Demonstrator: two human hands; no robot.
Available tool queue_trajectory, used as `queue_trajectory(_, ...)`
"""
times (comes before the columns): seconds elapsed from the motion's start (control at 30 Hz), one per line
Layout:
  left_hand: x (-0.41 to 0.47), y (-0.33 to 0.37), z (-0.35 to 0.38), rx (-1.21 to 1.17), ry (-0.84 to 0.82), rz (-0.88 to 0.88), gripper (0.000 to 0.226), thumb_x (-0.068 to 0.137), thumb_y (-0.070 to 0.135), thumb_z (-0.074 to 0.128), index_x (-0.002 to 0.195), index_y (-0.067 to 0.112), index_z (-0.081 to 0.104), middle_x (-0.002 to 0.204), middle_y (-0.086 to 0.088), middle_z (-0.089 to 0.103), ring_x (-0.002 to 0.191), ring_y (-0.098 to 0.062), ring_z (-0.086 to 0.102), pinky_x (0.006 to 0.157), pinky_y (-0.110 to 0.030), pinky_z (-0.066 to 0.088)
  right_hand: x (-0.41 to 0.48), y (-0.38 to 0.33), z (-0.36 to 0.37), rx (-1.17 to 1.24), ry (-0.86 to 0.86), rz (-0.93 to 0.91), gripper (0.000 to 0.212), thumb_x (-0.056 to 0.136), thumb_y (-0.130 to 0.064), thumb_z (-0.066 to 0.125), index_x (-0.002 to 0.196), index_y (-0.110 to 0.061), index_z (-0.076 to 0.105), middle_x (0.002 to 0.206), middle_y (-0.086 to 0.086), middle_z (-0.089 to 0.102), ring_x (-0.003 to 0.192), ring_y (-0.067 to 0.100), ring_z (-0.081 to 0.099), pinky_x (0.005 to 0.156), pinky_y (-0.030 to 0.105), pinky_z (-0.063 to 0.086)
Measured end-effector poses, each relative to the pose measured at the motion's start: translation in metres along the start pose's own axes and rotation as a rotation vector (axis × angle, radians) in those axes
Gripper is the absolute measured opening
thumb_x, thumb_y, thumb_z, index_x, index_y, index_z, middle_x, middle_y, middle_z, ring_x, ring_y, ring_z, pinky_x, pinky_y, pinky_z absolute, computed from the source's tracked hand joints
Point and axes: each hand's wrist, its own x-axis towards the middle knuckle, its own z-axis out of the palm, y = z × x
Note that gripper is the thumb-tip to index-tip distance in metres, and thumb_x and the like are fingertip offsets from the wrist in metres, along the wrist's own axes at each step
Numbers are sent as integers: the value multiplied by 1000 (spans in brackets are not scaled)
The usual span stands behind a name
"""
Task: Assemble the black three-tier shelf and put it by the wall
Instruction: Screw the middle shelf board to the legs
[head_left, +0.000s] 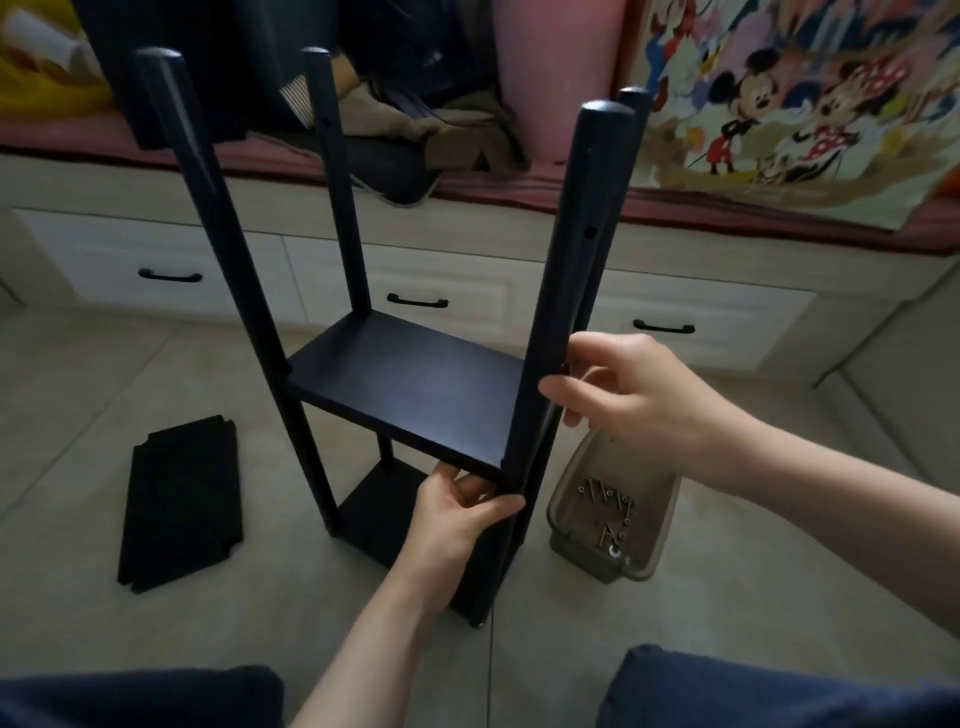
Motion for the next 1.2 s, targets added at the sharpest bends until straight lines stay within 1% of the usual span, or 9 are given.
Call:
queue_trajectory(0.07,-3,3,-1,-9,-30,9,51,80,9,81,124,16,59,112,-3,76,106,-18,73,80,-16,56,1,-3,1,-4,26,8,6,95,-29,61,96,-32,66,81,-10,69,72,5,67,64,17,45)
queue_trajectory(0.23,-7,6,-2,-11,-47,-12,50,79,13,83,123,19,59,111,-3,77,105,-18,73,78,-16,56,-1,-4,3,-10,59,28,8,95,-29,61,97,-24,67,77,-5,68,71,7,67,68,27,48)
queue_trajectory(0.4,-8,4,-2,-66,-75,-73,43,75,47,86,111,30,71,112,-11,74,104,-27,73,78,-29,59,-10,7,7,-16,106,43,5,97,-28,58,97,-27,63,81,0,69,73,12,69,70,39,56)
queue_trajectory(0.53,-8,1,1,-54,-78,-85,44,80,57,78,114,31,70,113,-12,73,104,-31,72,79,-35,61,-14,15,5,-20,108,47,6,98,-27,58,97,-30,62,80,-1,69,73,11,69,71,39,57)
queue_trajectory(0.7,-8,1,4,-47,-92,-97,46,77,57,79,115,33,69,113,-11,74,105,-29,72,78,-33,61,-17,20,4,-26,123,71,8,98,-24,57,103,-24,63,80,0,68,73,12,68,67,36,56)
queue_trajectory(0.93,-7,-1,5,-66,-111,-109,46,73,47,86,114,37,69,116,-9,73,109,-27,71,82,-31,59,-19,19,3,-29,120,88,13,99,-25,56,108,-17,63,84,4,68,73,13,68,66,34,56)
queue_trajectory(1.03,-7,-2,10,-31,-69,-85,35,76,41,82,109,40,70,114,-4,75,107,-21,72,78,-25,59,-21,21,-2,43,151,112,21,94,-30,62,109,-16,67,82,0,68,69,8,67,62,26,56)
queue_trajectory(1.1,-6,-4,13,-25,-35,-78,36,78,36,79,112,35,68,112,-2,76,106,-19,72,76,-23,59,-22,24,-7,110,174,163,24,93,-32,65,111,-17,69,83,-4,70,68,7,67,61,23,55)
queue_trajectory(1.2,-3,-5,16,-28,-17,-84,44,76,35,78,118,27,65,109,-1,76,105,-18,73,75,-22,58,-25,34,-12,246,152,259,21,100,-16,51,109,-15,70,88,1,75,71,12,69,62,25,55)
